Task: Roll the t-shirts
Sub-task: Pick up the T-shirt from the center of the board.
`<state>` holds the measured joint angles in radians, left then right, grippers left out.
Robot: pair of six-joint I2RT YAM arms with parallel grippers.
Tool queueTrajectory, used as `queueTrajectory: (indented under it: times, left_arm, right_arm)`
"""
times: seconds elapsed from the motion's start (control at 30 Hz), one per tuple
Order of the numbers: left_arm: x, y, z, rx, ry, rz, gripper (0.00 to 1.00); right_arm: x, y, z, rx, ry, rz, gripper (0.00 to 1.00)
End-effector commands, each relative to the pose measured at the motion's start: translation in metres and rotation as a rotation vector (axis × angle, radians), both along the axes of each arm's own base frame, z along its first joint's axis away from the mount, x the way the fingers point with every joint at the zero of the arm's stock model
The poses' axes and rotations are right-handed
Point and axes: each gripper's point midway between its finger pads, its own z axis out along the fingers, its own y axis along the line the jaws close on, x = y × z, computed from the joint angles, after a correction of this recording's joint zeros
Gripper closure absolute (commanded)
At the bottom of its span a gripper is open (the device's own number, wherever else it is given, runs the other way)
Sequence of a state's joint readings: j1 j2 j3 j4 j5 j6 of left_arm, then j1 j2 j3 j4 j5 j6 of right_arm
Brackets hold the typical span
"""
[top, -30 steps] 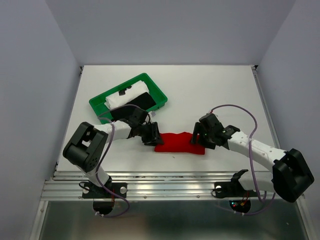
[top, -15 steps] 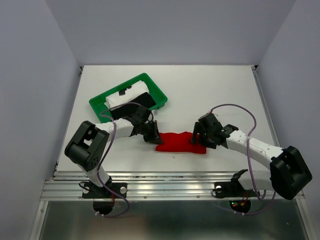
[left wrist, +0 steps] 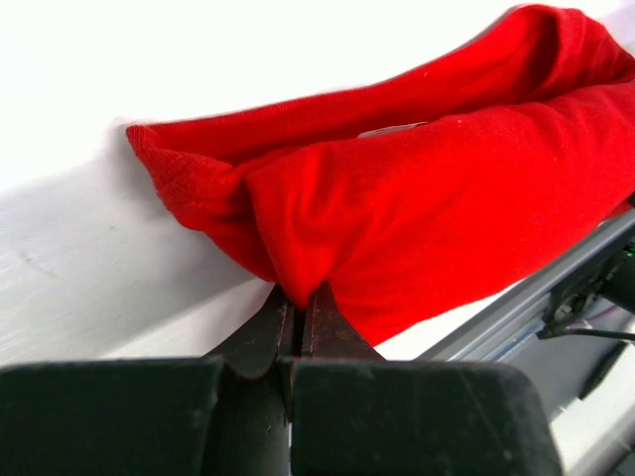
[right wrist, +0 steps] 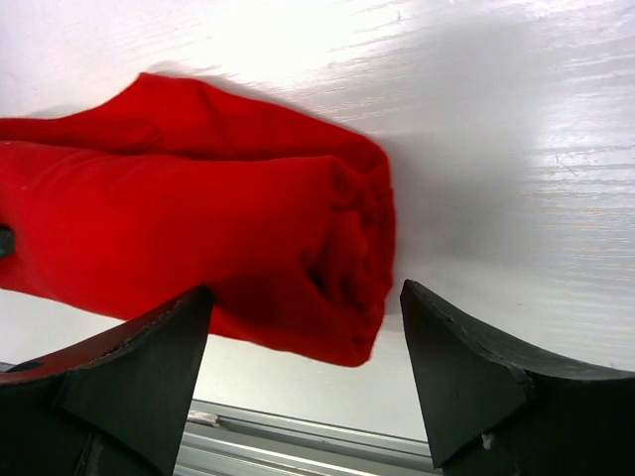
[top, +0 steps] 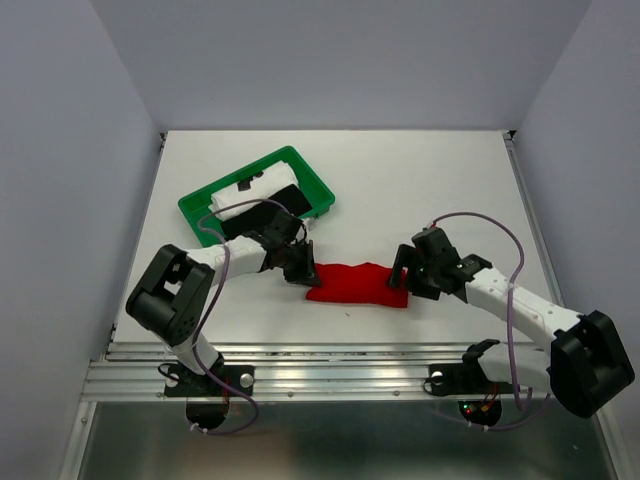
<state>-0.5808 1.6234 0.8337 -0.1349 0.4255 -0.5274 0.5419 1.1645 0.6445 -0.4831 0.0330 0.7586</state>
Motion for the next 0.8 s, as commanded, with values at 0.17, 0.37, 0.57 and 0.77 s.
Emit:
queueTrajectory:
  times: [0.17,0.37,0.57,0.77]
  left_arm:
    - [0.002,0.033,-0.005,0.127,-0.058,0.023,1.0]
    - [0.004,0.035,-0.002,0.124,-0.066,0.025,1.0]
    - [0.005,0.035,-0.001,0.126,-0.067,0.019,1.0]
    - [0.007,0.034,0.0,0.127,-0.072,0.011,1.0]
  right_arm:
    - [0.001,0.008,0.002,0.12,-0.012,-0.004,0.17]
    - [-0.004,0.007,-0.015,0.128,0.015,-0.006,0.16]
    - [-0.001,0.001,-0.03,0.188,-0.032,-0.048,0.25]
    - [-0.005,0.003,-0.043,0.204,-0.007,-0.05,0.36]
